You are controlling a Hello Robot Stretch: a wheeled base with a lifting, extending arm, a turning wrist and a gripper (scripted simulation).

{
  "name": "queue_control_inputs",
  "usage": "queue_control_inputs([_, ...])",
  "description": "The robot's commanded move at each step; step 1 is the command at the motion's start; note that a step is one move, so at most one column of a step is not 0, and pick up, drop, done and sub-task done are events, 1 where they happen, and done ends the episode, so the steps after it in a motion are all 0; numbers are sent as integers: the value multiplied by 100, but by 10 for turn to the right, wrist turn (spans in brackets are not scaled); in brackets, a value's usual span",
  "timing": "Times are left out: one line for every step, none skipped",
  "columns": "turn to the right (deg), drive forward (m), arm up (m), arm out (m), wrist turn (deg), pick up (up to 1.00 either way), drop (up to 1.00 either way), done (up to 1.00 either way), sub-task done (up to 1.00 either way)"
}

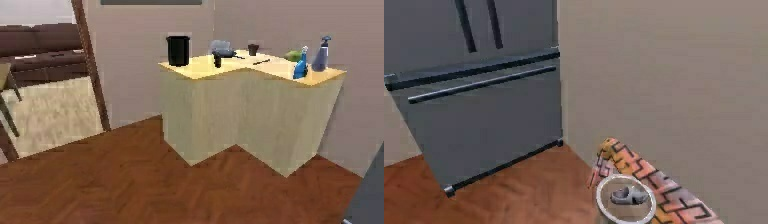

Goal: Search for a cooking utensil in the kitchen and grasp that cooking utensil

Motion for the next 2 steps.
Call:
queue_control_inputs([0,100,0,0,0,0,0,0,0])
queue_control_inputs([-210,0,0,0,0,0,0,0,0])
